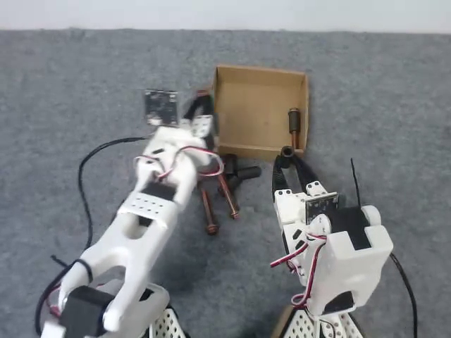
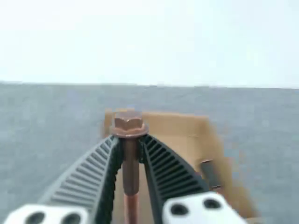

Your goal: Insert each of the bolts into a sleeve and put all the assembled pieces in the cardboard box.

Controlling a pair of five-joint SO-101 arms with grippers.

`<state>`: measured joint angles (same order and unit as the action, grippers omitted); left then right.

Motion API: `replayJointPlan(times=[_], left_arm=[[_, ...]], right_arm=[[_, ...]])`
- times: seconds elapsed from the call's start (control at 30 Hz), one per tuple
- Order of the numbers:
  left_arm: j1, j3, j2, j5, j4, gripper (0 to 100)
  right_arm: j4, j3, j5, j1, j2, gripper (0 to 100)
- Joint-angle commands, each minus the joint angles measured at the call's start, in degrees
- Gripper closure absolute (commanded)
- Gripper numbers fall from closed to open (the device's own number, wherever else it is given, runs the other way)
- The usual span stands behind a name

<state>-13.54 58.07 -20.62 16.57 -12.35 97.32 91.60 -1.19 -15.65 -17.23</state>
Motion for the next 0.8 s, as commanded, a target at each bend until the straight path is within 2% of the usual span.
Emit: replayJointPlan(times=[0.0, 0.2, 0.47, 0.77], left_arm=[[-5.1, -9.63, -3.52, -0.79, 4.4, 99], [-10.81, -14.9, -3.52, -0.79, 6.51, 99], [-13.8, -10.33, -4.13, -0.62, 6.24, 99], [-13.8, 1.89, -24.7, -0.53, 6.24, 99]], right_arm=[[1.27, 1.23, 0.79, -0.4, 0.57, 99.2], [1.27, 1.14, 0.79, -0.48, 0.57, 99.2], [1.27, 1.23, 0.88, -2.07, 0.57, 99.2], [-0.57, -4.04, 0.88, -3.65, 0.22, 99.2]])
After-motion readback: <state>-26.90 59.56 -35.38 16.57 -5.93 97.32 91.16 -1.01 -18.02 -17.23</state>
